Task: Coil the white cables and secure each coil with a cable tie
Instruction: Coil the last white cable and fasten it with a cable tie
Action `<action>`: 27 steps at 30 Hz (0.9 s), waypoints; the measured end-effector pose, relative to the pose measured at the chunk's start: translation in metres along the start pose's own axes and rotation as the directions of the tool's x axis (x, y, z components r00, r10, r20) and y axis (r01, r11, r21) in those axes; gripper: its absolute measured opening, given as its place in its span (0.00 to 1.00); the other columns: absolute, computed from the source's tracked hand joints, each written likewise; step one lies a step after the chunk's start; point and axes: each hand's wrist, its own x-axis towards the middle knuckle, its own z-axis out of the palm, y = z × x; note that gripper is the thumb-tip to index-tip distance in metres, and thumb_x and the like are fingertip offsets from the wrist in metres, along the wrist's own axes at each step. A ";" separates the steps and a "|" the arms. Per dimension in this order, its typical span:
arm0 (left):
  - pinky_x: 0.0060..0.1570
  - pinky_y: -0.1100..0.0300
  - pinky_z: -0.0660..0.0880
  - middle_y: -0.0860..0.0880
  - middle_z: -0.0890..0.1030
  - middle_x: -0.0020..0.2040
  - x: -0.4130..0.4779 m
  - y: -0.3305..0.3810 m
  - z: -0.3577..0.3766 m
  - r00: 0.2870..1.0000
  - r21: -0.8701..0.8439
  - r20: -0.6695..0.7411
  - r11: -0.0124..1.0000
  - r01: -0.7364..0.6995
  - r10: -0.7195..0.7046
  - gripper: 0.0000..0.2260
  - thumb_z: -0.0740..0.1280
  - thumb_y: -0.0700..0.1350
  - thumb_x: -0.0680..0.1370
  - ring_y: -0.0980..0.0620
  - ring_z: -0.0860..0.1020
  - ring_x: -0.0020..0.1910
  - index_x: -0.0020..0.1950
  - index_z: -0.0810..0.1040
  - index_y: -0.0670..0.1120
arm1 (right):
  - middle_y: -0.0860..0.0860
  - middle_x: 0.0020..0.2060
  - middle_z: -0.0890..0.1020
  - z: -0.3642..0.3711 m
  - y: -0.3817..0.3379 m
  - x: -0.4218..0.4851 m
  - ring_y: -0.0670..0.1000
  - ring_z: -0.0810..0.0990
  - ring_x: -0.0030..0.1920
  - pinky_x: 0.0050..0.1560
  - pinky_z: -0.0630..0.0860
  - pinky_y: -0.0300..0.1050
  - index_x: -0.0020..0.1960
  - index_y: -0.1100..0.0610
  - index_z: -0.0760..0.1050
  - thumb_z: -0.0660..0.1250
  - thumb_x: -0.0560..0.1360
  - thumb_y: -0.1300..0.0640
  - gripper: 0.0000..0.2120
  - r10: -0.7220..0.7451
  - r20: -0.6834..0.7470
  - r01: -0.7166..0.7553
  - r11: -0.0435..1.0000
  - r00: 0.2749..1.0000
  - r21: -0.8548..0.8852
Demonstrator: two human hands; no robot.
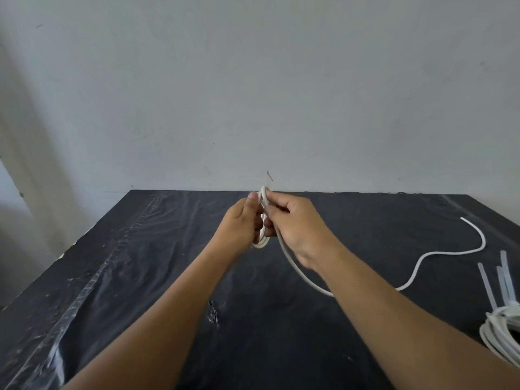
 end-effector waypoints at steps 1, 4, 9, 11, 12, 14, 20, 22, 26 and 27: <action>0.33 0.58 0.70 0.50 0.73 0.30 -0.002 0.001 0.002 1.000 -0.023 -0.009 1.000 0.004 -0.005 0.22 0.50 0.57 0.82 0.52 0.72 0.32 0.44 0.74 0.43 | 0.48 0.44 0.83 0.003 0.002 -0.001 0.43 0.80 0.35 0.42 0.79 0.39 0.63 0.55 0.78 0.65 0.78 0.59 0.14 -0.074 -0.079 0.066 0.994 0.994 -0.092; 0.45 0.56 0.79 0.50 0.84 0.38 -0.001 -0.002 0.005 0.995 -0.140 -0.057 0.988 0.070 -0.078 0.27 0.48 0.63 0.80 0.54 0.82 0.41 0.48 0.80 0.46 | 0.43 0.46 0.82 0.010 0.001 -0.010 0.42 0.81 0.44 0.47 0.75 0.27 0.61 0.54 0.79 0.66 0.78 0.55 0.13 -0.278 -0.125 0.208 0.893 0.953 -0.399; 0.47 0.54 0.79 0.45 0.85 0.43 0.002 -0.002 0.001 0.983 -0.349 -0.032 0.924 0.159 -0.182 0.28 0.52 0.63 0.79 0.50 0.84 0.44 0.51 0.79 0.41 | 0.48 0.52 0.82 0.026 0.009 -0.030 0.42 0.80 0.49 0.54 0.76 0.35 0.63 0.51 0.77 0.63 0.78 0.61 0.15 -0.320 -0.049 0.274 0.873 0.946 -0.404; 0.34 0.60 0.76 0.48 0.78 0.34 0.000 0.001 -0.002 0.986 -0.419 -0.041 0.898 0.132 -0.164 0.22 0.56 0.59 0.80 0.53 0.78 0.31 0.45 0.76 0.42 | 0.47 0.48 0.83 0.027 0.015 -0.040 0.39 0.79 0.41 0.46 0.75 0.31 0.64 0.52 0.76 0.61 0.78 0.62 0.17 -0.357 0.002 0.330 0.862 0.934 -0.385; 0.27 0.61 0.70 0.49 0.72 0.31 0.000 0.002 -0.005 0.987 -0.467 -0.039 0.876 0.120 -0.157 0.19 0.57 0.58 0.80 0.54 0.71 0.26 0.43 0.74 0.43 | 0.46 0.47 0.84 0.026 0.019 -0.044 0.38 0.79 0.40 0.43 0.75 0.30 0.64 0.52 0.76 0.61 0.79 0.62 0.16 -0.370 0.030 0.354 0.857 0.929 -0.375; 0.25 0.61 0.61 0.50 0.64 0.29 0.003 0.004 -0.012 0.990 -0.544 -0.004 0.830 0.118 -0.143 0.16 0.58 0.56 0.81 0.55 0.61 0.25 0.41 0.72 0.45 | 0.46 0.45 0.84 0.022 0.023 -0.051 0.41 0.82 0.41 0.43 0.77 0.34 0.60 0.53 0.78 0.62 0.78 0.61 0.13 -0.362 0.082 0.367 0.863 0.929 -0.347; 0.26 0.61 0.63 0.51 0.62 0.26 -0.002 0.023 -0.033 0.951 -0.466 0.306 0.864 0.190 -0.045 0.15 0.59 0.52 0.80 0.56 0.59 0.21 0.40 0.72 0.44 | 0.46 0.49 0.78 -0.028 -0.008 -0.016 0.40 0.77 0.45 0.45 0.72 0.31 0.55 0.51 0.74 0.67 0.76 0.55 0.08 -0.429 -0.170 0.372 0.883 0.887 -0.288; 0.25 0.61 0.63 0.52 0.61 0.25 -0.007 0.030 -0.034 0.897 -0.406 0.440 0.882 0.240 -0.042 0.14 0.61 0.52 0.77 0.56 0.58 0.21 0.39 0.72 0.43 | 0.45 0.57 0.75 -0.039 -0.024 0.001 0.43 0.76 0.55 0.53 0.73 0.36 0.62 0.49 0.70 0.69 0.75 0.49 0.17 -0.256 -0.027 0.244 0.946 0.966 -0.212; 0.25 0.62 0.62 0.51 0.60 0.25 -0.012 0.043 -0.036 0.848 -0.295 0.527 0.924 0.243 -0.054 0.13 0.61 0.52 0.75 0.56 0.57 0.21 0.37 0.73 0.43 | 0.56 0.39 0.80 -0.049 -0.042 0.009 0.51 0.80 0.39 0.42 0.79 0.42 0.52 0.62 0.77 0.67 0.74 0.50 0.15 0.003 0.453 -0.060 0.992 0.892 0.112; 0.25 0.62 0.62 0.51 0.60 0.25 -0.013 0.047 -0.036 0.840 -0.261 0.540 0.936 0.238 -0.063 0.13 0.61 0.52 0.75 0.56 0.56 0.21 0.37 0.73 0.43 | 0.56 0.35 0.79 -0.050 -0.044 0.009 0.51 0.79 0.34 0.39 0.79 0.43 0.48 0.62 0.78 0.66 0.75 0.50 0.14 0.051 0.529 -0.129 0.985 0.847 0.110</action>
